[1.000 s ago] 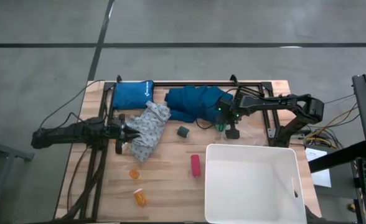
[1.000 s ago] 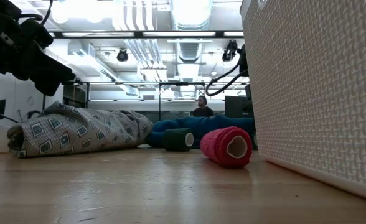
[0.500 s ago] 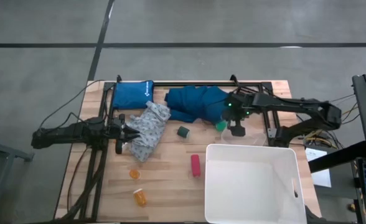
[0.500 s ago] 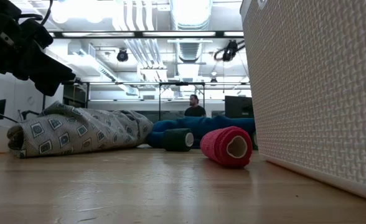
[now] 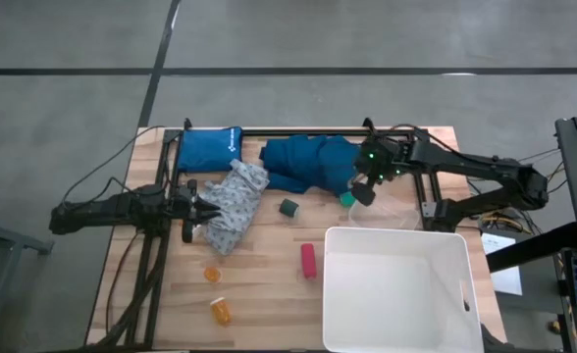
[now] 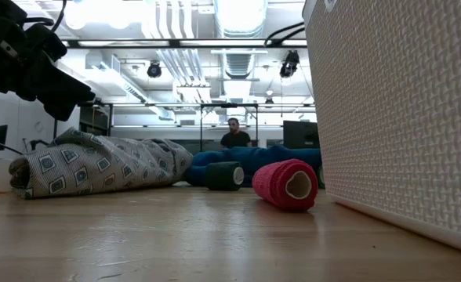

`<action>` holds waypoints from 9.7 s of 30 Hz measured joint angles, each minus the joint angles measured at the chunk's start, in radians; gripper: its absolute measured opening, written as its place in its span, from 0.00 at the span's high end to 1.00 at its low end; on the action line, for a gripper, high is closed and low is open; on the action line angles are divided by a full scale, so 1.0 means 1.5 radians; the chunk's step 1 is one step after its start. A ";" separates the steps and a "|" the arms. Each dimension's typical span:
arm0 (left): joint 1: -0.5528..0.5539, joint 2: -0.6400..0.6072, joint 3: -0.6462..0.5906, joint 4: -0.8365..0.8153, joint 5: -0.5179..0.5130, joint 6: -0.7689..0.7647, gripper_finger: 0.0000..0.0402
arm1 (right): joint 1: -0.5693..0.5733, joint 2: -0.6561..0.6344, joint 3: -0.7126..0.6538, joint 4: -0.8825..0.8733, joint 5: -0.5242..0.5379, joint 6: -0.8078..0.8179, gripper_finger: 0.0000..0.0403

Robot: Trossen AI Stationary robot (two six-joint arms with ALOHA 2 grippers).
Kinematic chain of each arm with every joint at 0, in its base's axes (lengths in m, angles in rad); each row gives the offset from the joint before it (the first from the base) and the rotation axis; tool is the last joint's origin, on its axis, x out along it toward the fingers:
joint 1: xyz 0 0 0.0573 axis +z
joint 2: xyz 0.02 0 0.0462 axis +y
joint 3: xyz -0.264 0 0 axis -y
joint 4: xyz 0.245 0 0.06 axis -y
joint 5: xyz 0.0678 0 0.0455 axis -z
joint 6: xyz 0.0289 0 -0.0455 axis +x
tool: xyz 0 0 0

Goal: Pick & place medical supplies in basket/bin
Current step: Put the light green bandage into the black bin

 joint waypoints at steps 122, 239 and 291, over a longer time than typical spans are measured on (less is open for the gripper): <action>0.000 0.000 0.000 0.000 0.000 0.000 0.78 | -0.019 0.319 0.234 -0.237 -0.058 0.030 0.40; 0.000 0.000 0.000 0.000 0.000 0.000 0.78 | -0.381 -0.028 -0.138 -0.023 0.175 0.174 0.39; 0.000 0.000 0.000 0.000 0.000 0.000 0.78 | -0.381 -0.030 -0.213 0.083 0.185 0.169 0.33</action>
